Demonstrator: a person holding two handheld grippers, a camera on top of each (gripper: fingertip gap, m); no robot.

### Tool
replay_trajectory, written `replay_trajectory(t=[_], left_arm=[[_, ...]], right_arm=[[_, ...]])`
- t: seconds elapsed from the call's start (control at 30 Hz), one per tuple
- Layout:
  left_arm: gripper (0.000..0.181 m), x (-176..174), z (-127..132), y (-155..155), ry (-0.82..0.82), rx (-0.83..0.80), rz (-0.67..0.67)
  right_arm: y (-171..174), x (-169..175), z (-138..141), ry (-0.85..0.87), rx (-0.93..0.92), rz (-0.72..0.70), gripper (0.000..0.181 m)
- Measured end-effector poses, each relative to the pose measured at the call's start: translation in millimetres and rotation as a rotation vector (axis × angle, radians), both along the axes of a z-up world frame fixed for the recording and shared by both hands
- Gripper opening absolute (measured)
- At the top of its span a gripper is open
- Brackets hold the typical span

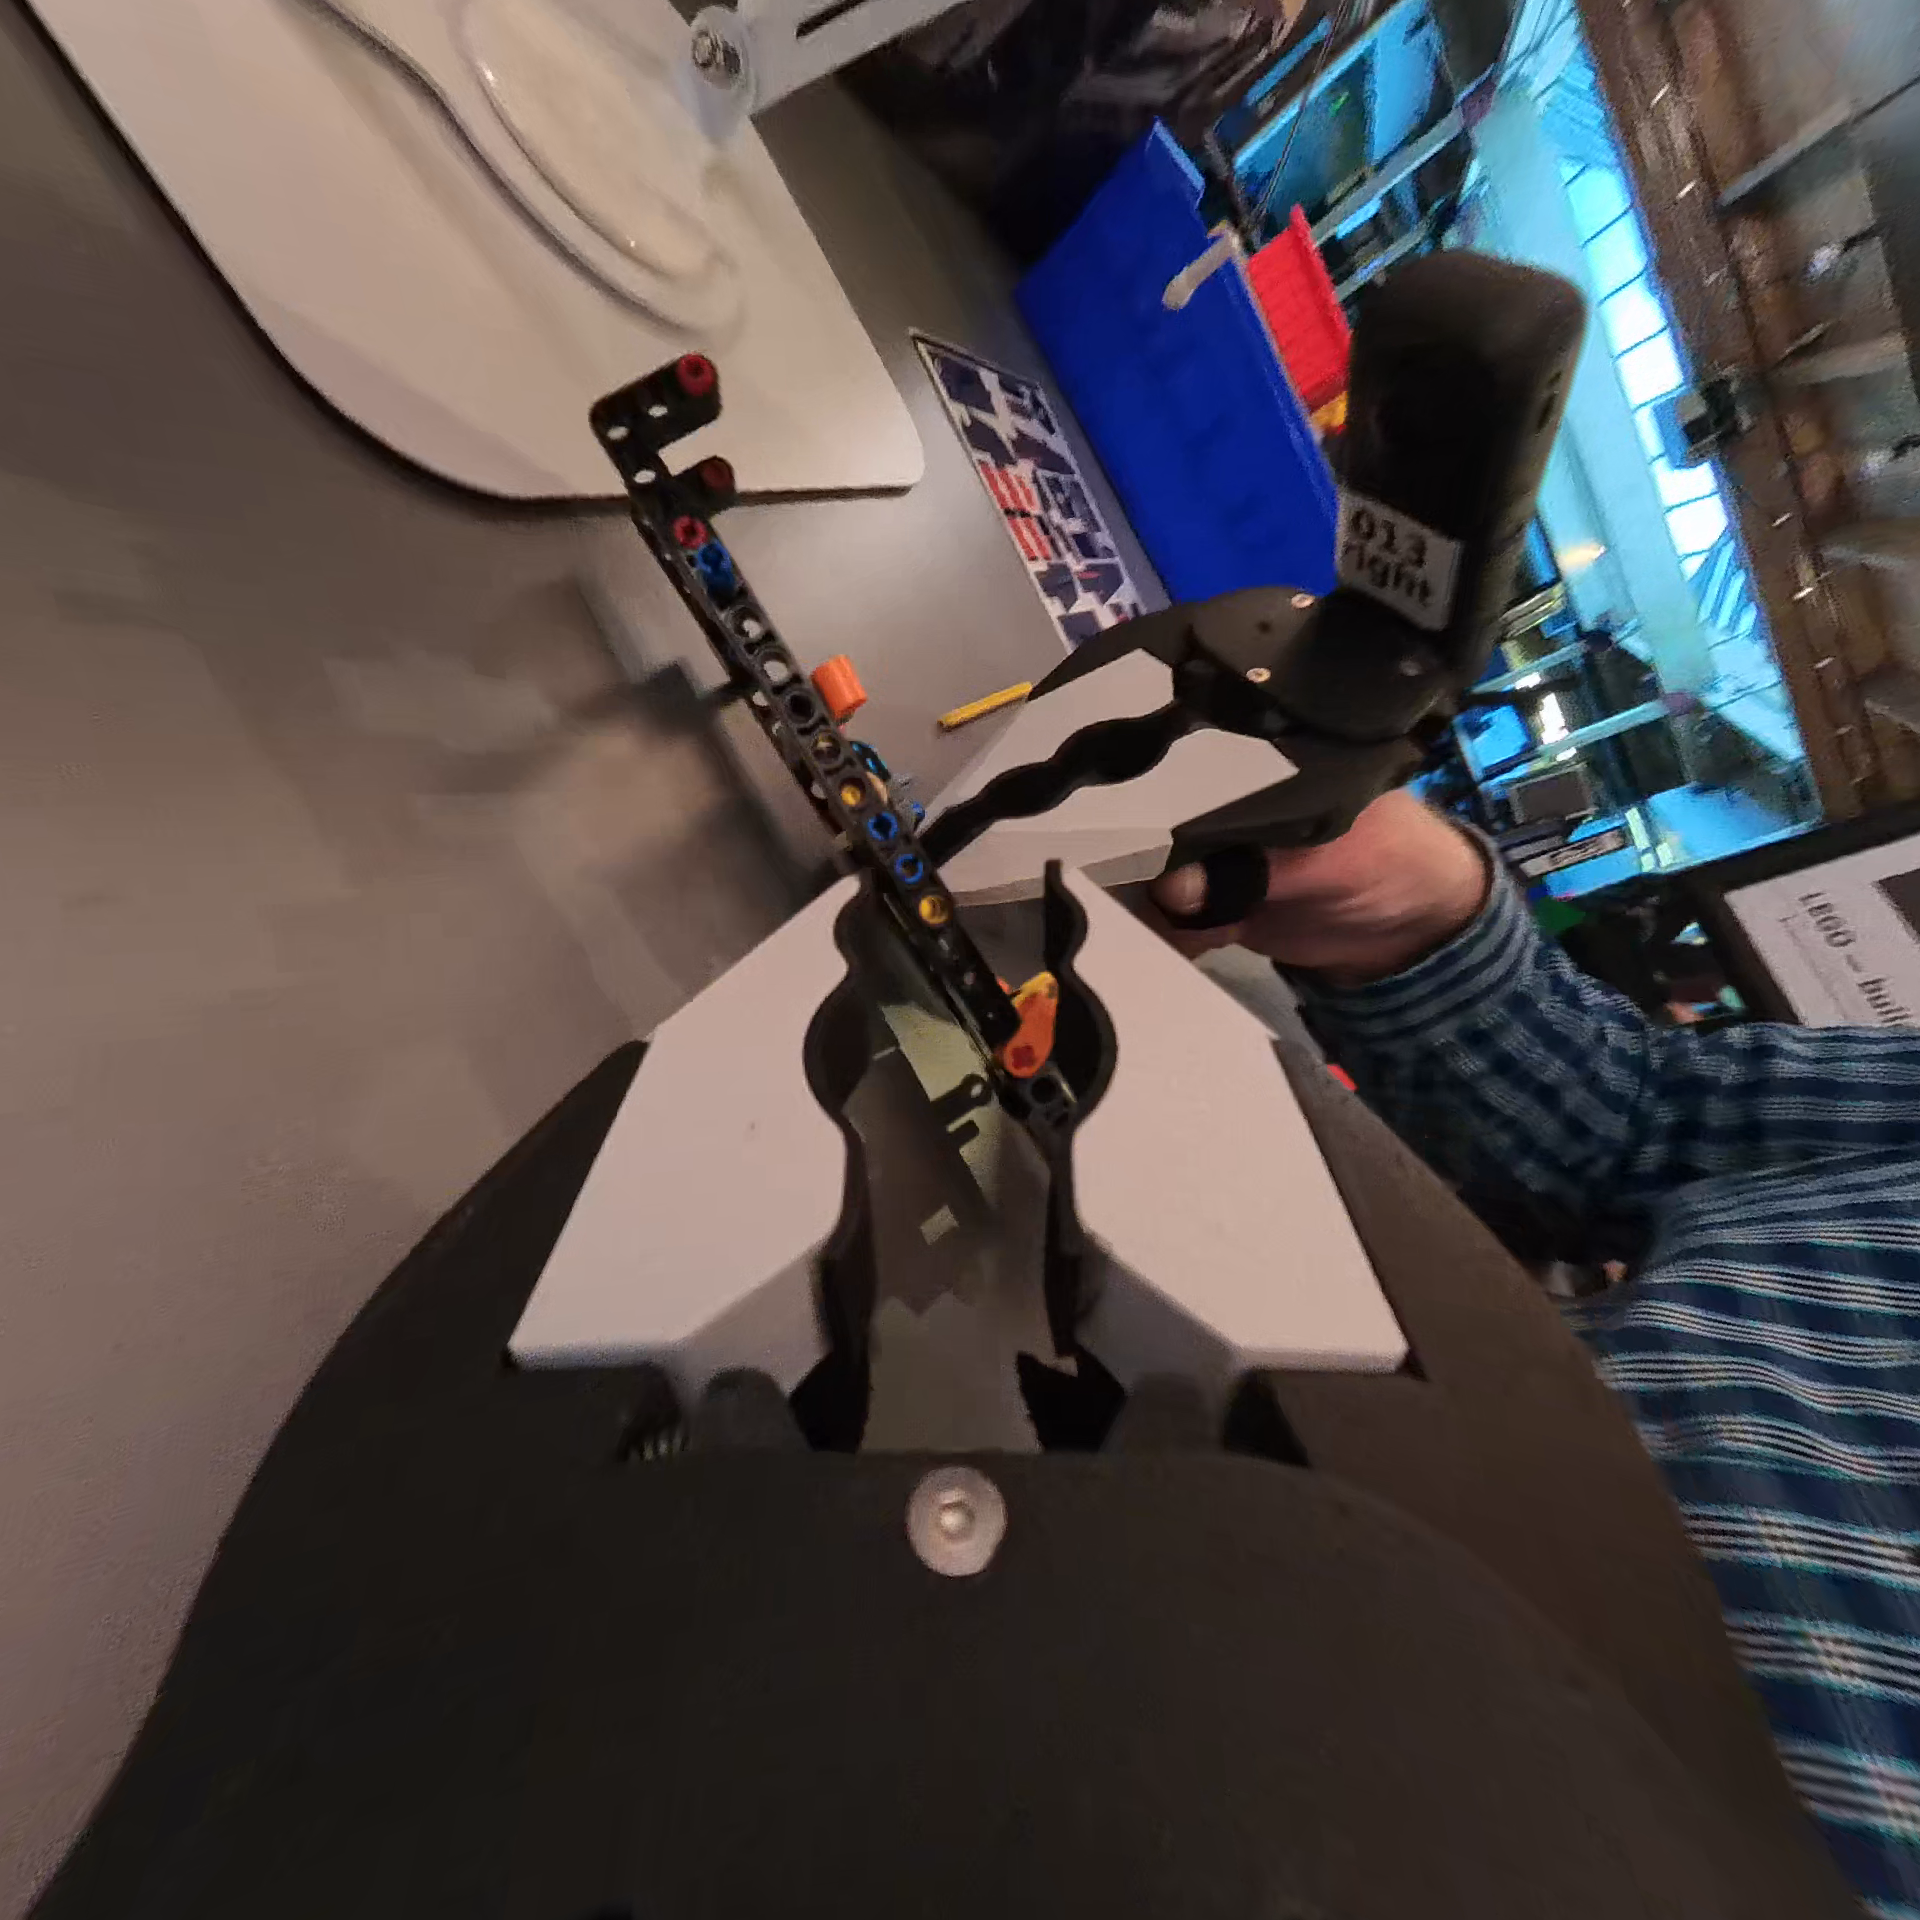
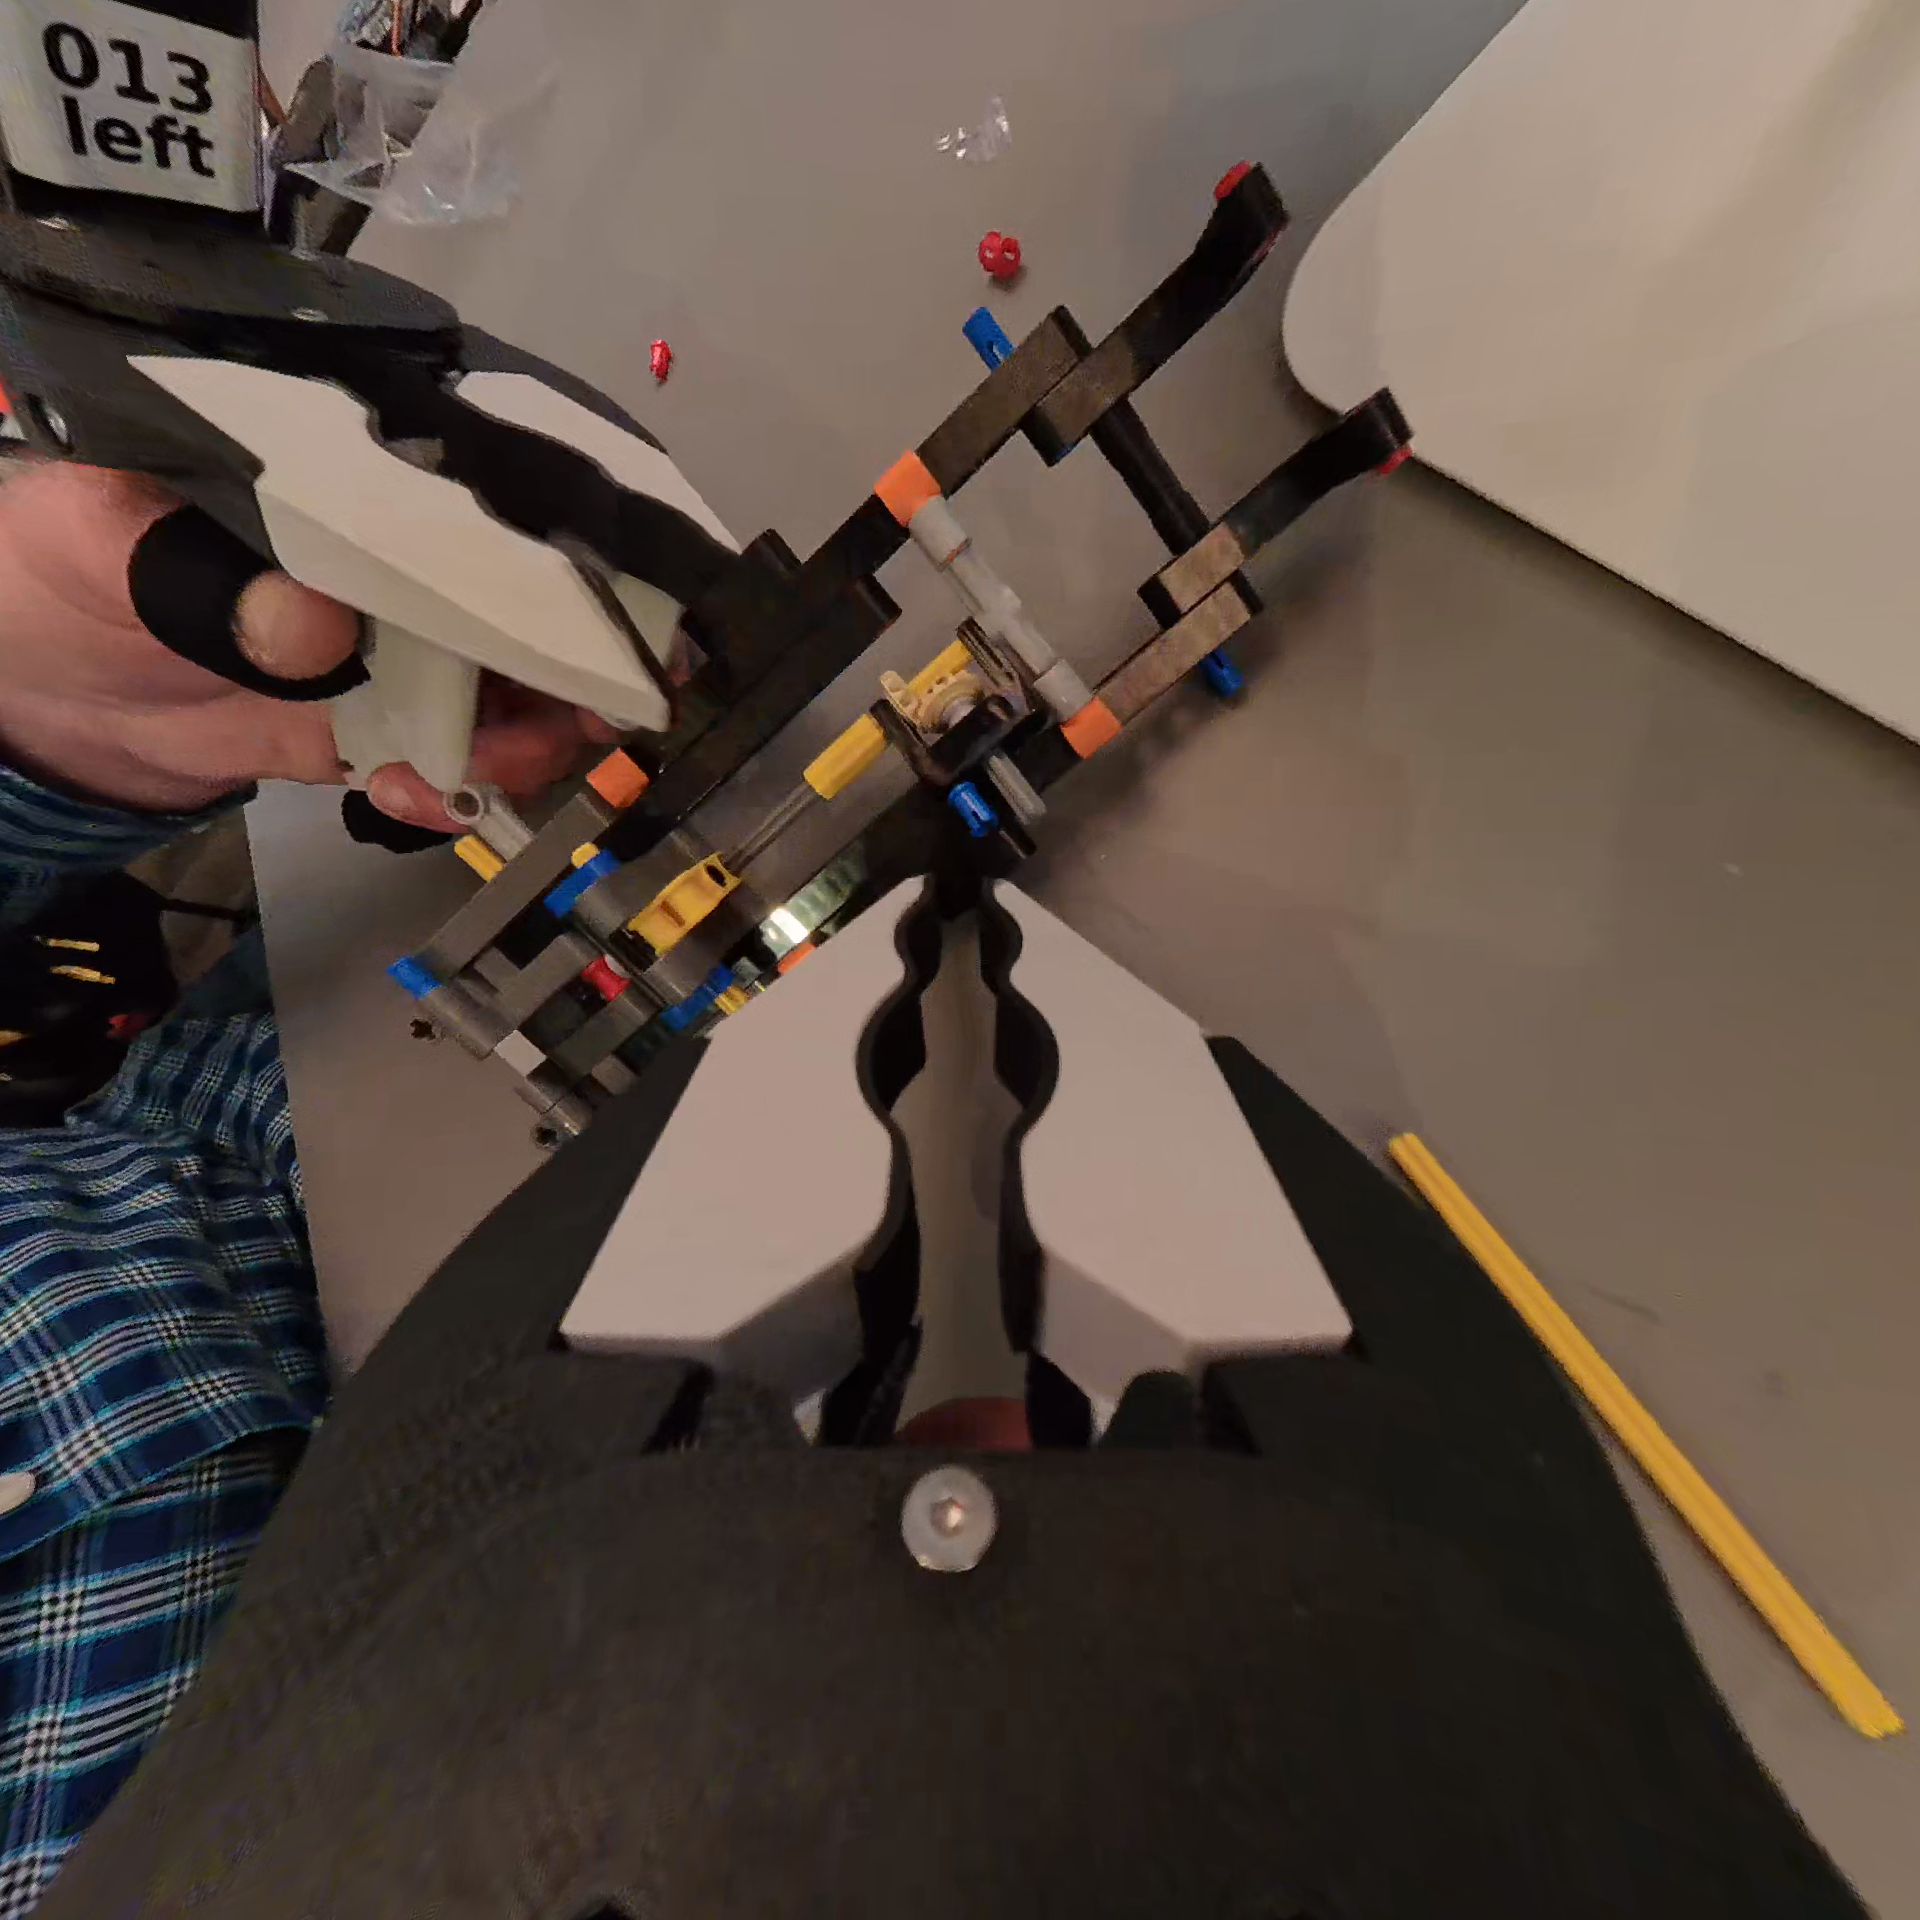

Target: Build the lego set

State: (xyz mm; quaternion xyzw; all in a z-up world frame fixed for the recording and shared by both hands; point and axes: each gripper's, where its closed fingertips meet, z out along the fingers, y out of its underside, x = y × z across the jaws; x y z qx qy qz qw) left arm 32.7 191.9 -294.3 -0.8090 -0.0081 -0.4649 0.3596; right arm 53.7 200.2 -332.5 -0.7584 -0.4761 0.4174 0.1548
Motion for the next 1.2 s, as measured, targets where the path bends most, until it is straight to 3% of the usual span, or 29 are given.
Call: replay_trajectory(t=[0.1,0.23,0.4,0.57,0.87,1.03,1.1,1.2], left_arm=[[0.016,0.1,-10.1,3.9,0.148,-0.005,-0.011],[0.011,-4.8,-4.6,7.2,0.146,0.012,0.019],[0.01,-8.1,19.0,4.1,-0.031,0.096,0.037],[0.01,-7.1,51.5,-4.3,-0.227,0.212,0.002],[0.011,-1.5,81.5,-15.0,-0.352,0.359,-0.042],[0.027,0.7,83.1,-21.0,-0.32,0.365,-0.094],[0.043,5.8,90.5,-28.4,-0.359,0.365,-0.156],[0.041,13.3,95.9,-35.8,-0.341,0.389,-0.216]], right_arm=[[-1.1,-1.1,-0.1,0.0,0.013,0.009,0.003],[0.5,-0.6,7.9,0.051,0.012,0.0,0.008],[-1.7,-1.3,36.9,0.22,-0.075,-0.008,0.029],[-8.0,-4.9,65.1,0.371,-0.188,0.028,0.024],[-26.0,-5.4,102.7,0.524,-0.271,0.125,0.014],[-31.7,-1.9,119.6,0.58,-0.276,0.154,0.009],[-33.8,-3.1,122.8,0.58,-0.242,0.161,0.004],[-36.1,-3.3,121.5,0.569,-0.209,0.194,0.004]])
